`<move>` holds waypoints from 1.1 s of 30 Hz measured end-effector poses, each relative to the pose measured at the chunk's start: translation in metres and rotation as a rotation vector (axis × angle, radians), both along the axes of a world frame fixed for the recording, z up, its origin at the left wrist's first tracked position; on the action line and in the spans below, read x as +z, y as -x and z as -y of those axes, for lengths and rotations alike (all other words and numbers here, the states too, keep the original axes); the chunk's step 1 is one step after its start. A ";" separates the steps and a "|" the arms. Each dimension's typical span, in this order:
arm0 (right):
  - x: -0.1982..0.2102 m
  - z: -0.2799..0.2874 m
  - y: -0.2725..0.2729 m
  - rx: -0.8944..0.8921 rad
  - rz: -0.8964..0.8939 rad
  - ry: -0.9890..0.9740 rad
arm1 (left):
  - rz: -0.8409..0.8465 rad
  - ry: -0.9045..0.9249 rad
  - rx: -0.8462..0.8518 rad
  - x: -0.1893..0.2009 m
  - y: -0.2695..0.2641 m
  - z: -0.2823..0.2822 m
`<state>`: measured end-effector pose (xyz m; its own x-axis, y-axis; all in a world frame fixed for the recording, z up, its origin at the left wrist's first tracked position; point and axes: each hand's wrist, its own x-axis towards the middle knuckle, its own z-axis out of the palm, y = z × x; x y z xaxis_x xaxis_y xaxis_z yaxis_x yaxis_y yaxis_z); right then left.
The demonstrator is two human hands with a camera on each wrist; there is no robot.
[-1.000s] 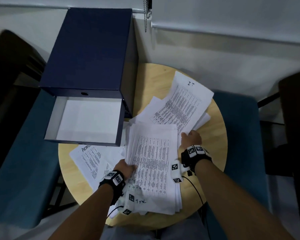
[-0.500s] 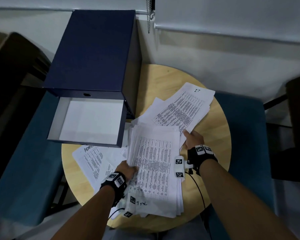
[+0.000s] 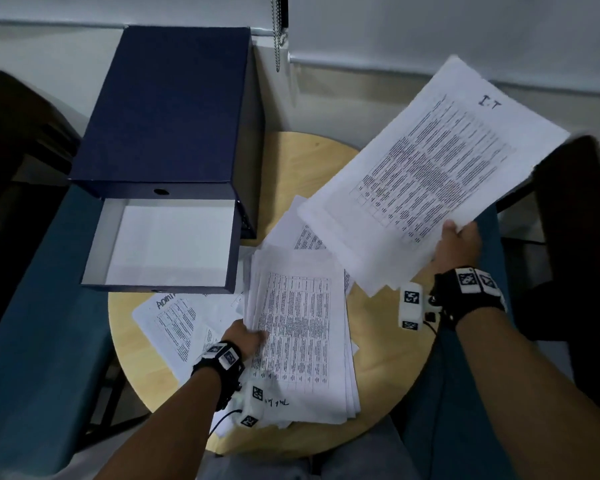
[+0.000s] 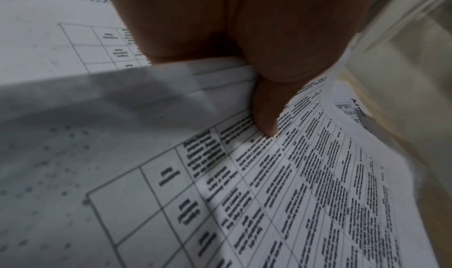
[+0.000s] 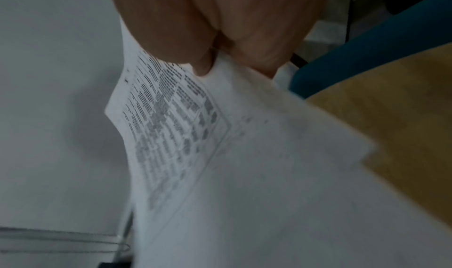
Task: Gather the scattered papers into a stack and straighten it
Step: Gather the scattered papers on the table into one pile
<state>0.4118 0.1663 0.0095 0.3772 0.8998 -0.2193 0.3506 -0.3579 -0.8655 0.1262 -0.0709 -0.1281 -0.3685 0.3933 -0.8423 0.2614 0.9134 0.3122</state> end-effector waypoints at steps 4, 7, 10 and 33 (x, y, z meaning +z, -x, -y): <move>-0.016 0.044 -0.003 0.205 -0.015 0.132 | 0.015 -0.032 0.013 0.007 -0.001 0.002; -0.066 0.089 -0.001 0.345 -0.023 0.280 | 0.028 -0.063 0.047 0.013 0.000 0.005; -0.101 0.129 0.007 0.411 0.000 0.417 | 0.088 -0.097 0.097 0.012 0.002 0.009; -0.095 0.170 0.008 0.301 -0.286 0.533 | 0.275 -0.397 -0.009 0.061 -0.015 0.006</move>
<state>0.4038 -0.0034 -0.0858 -0.0123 0.6976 -0.7164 0.2851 -0.6842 -0.6712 0.1415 -0.0766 -0.0669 -0.1479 0.7063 -0.6923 0.1274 0.7078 0.6949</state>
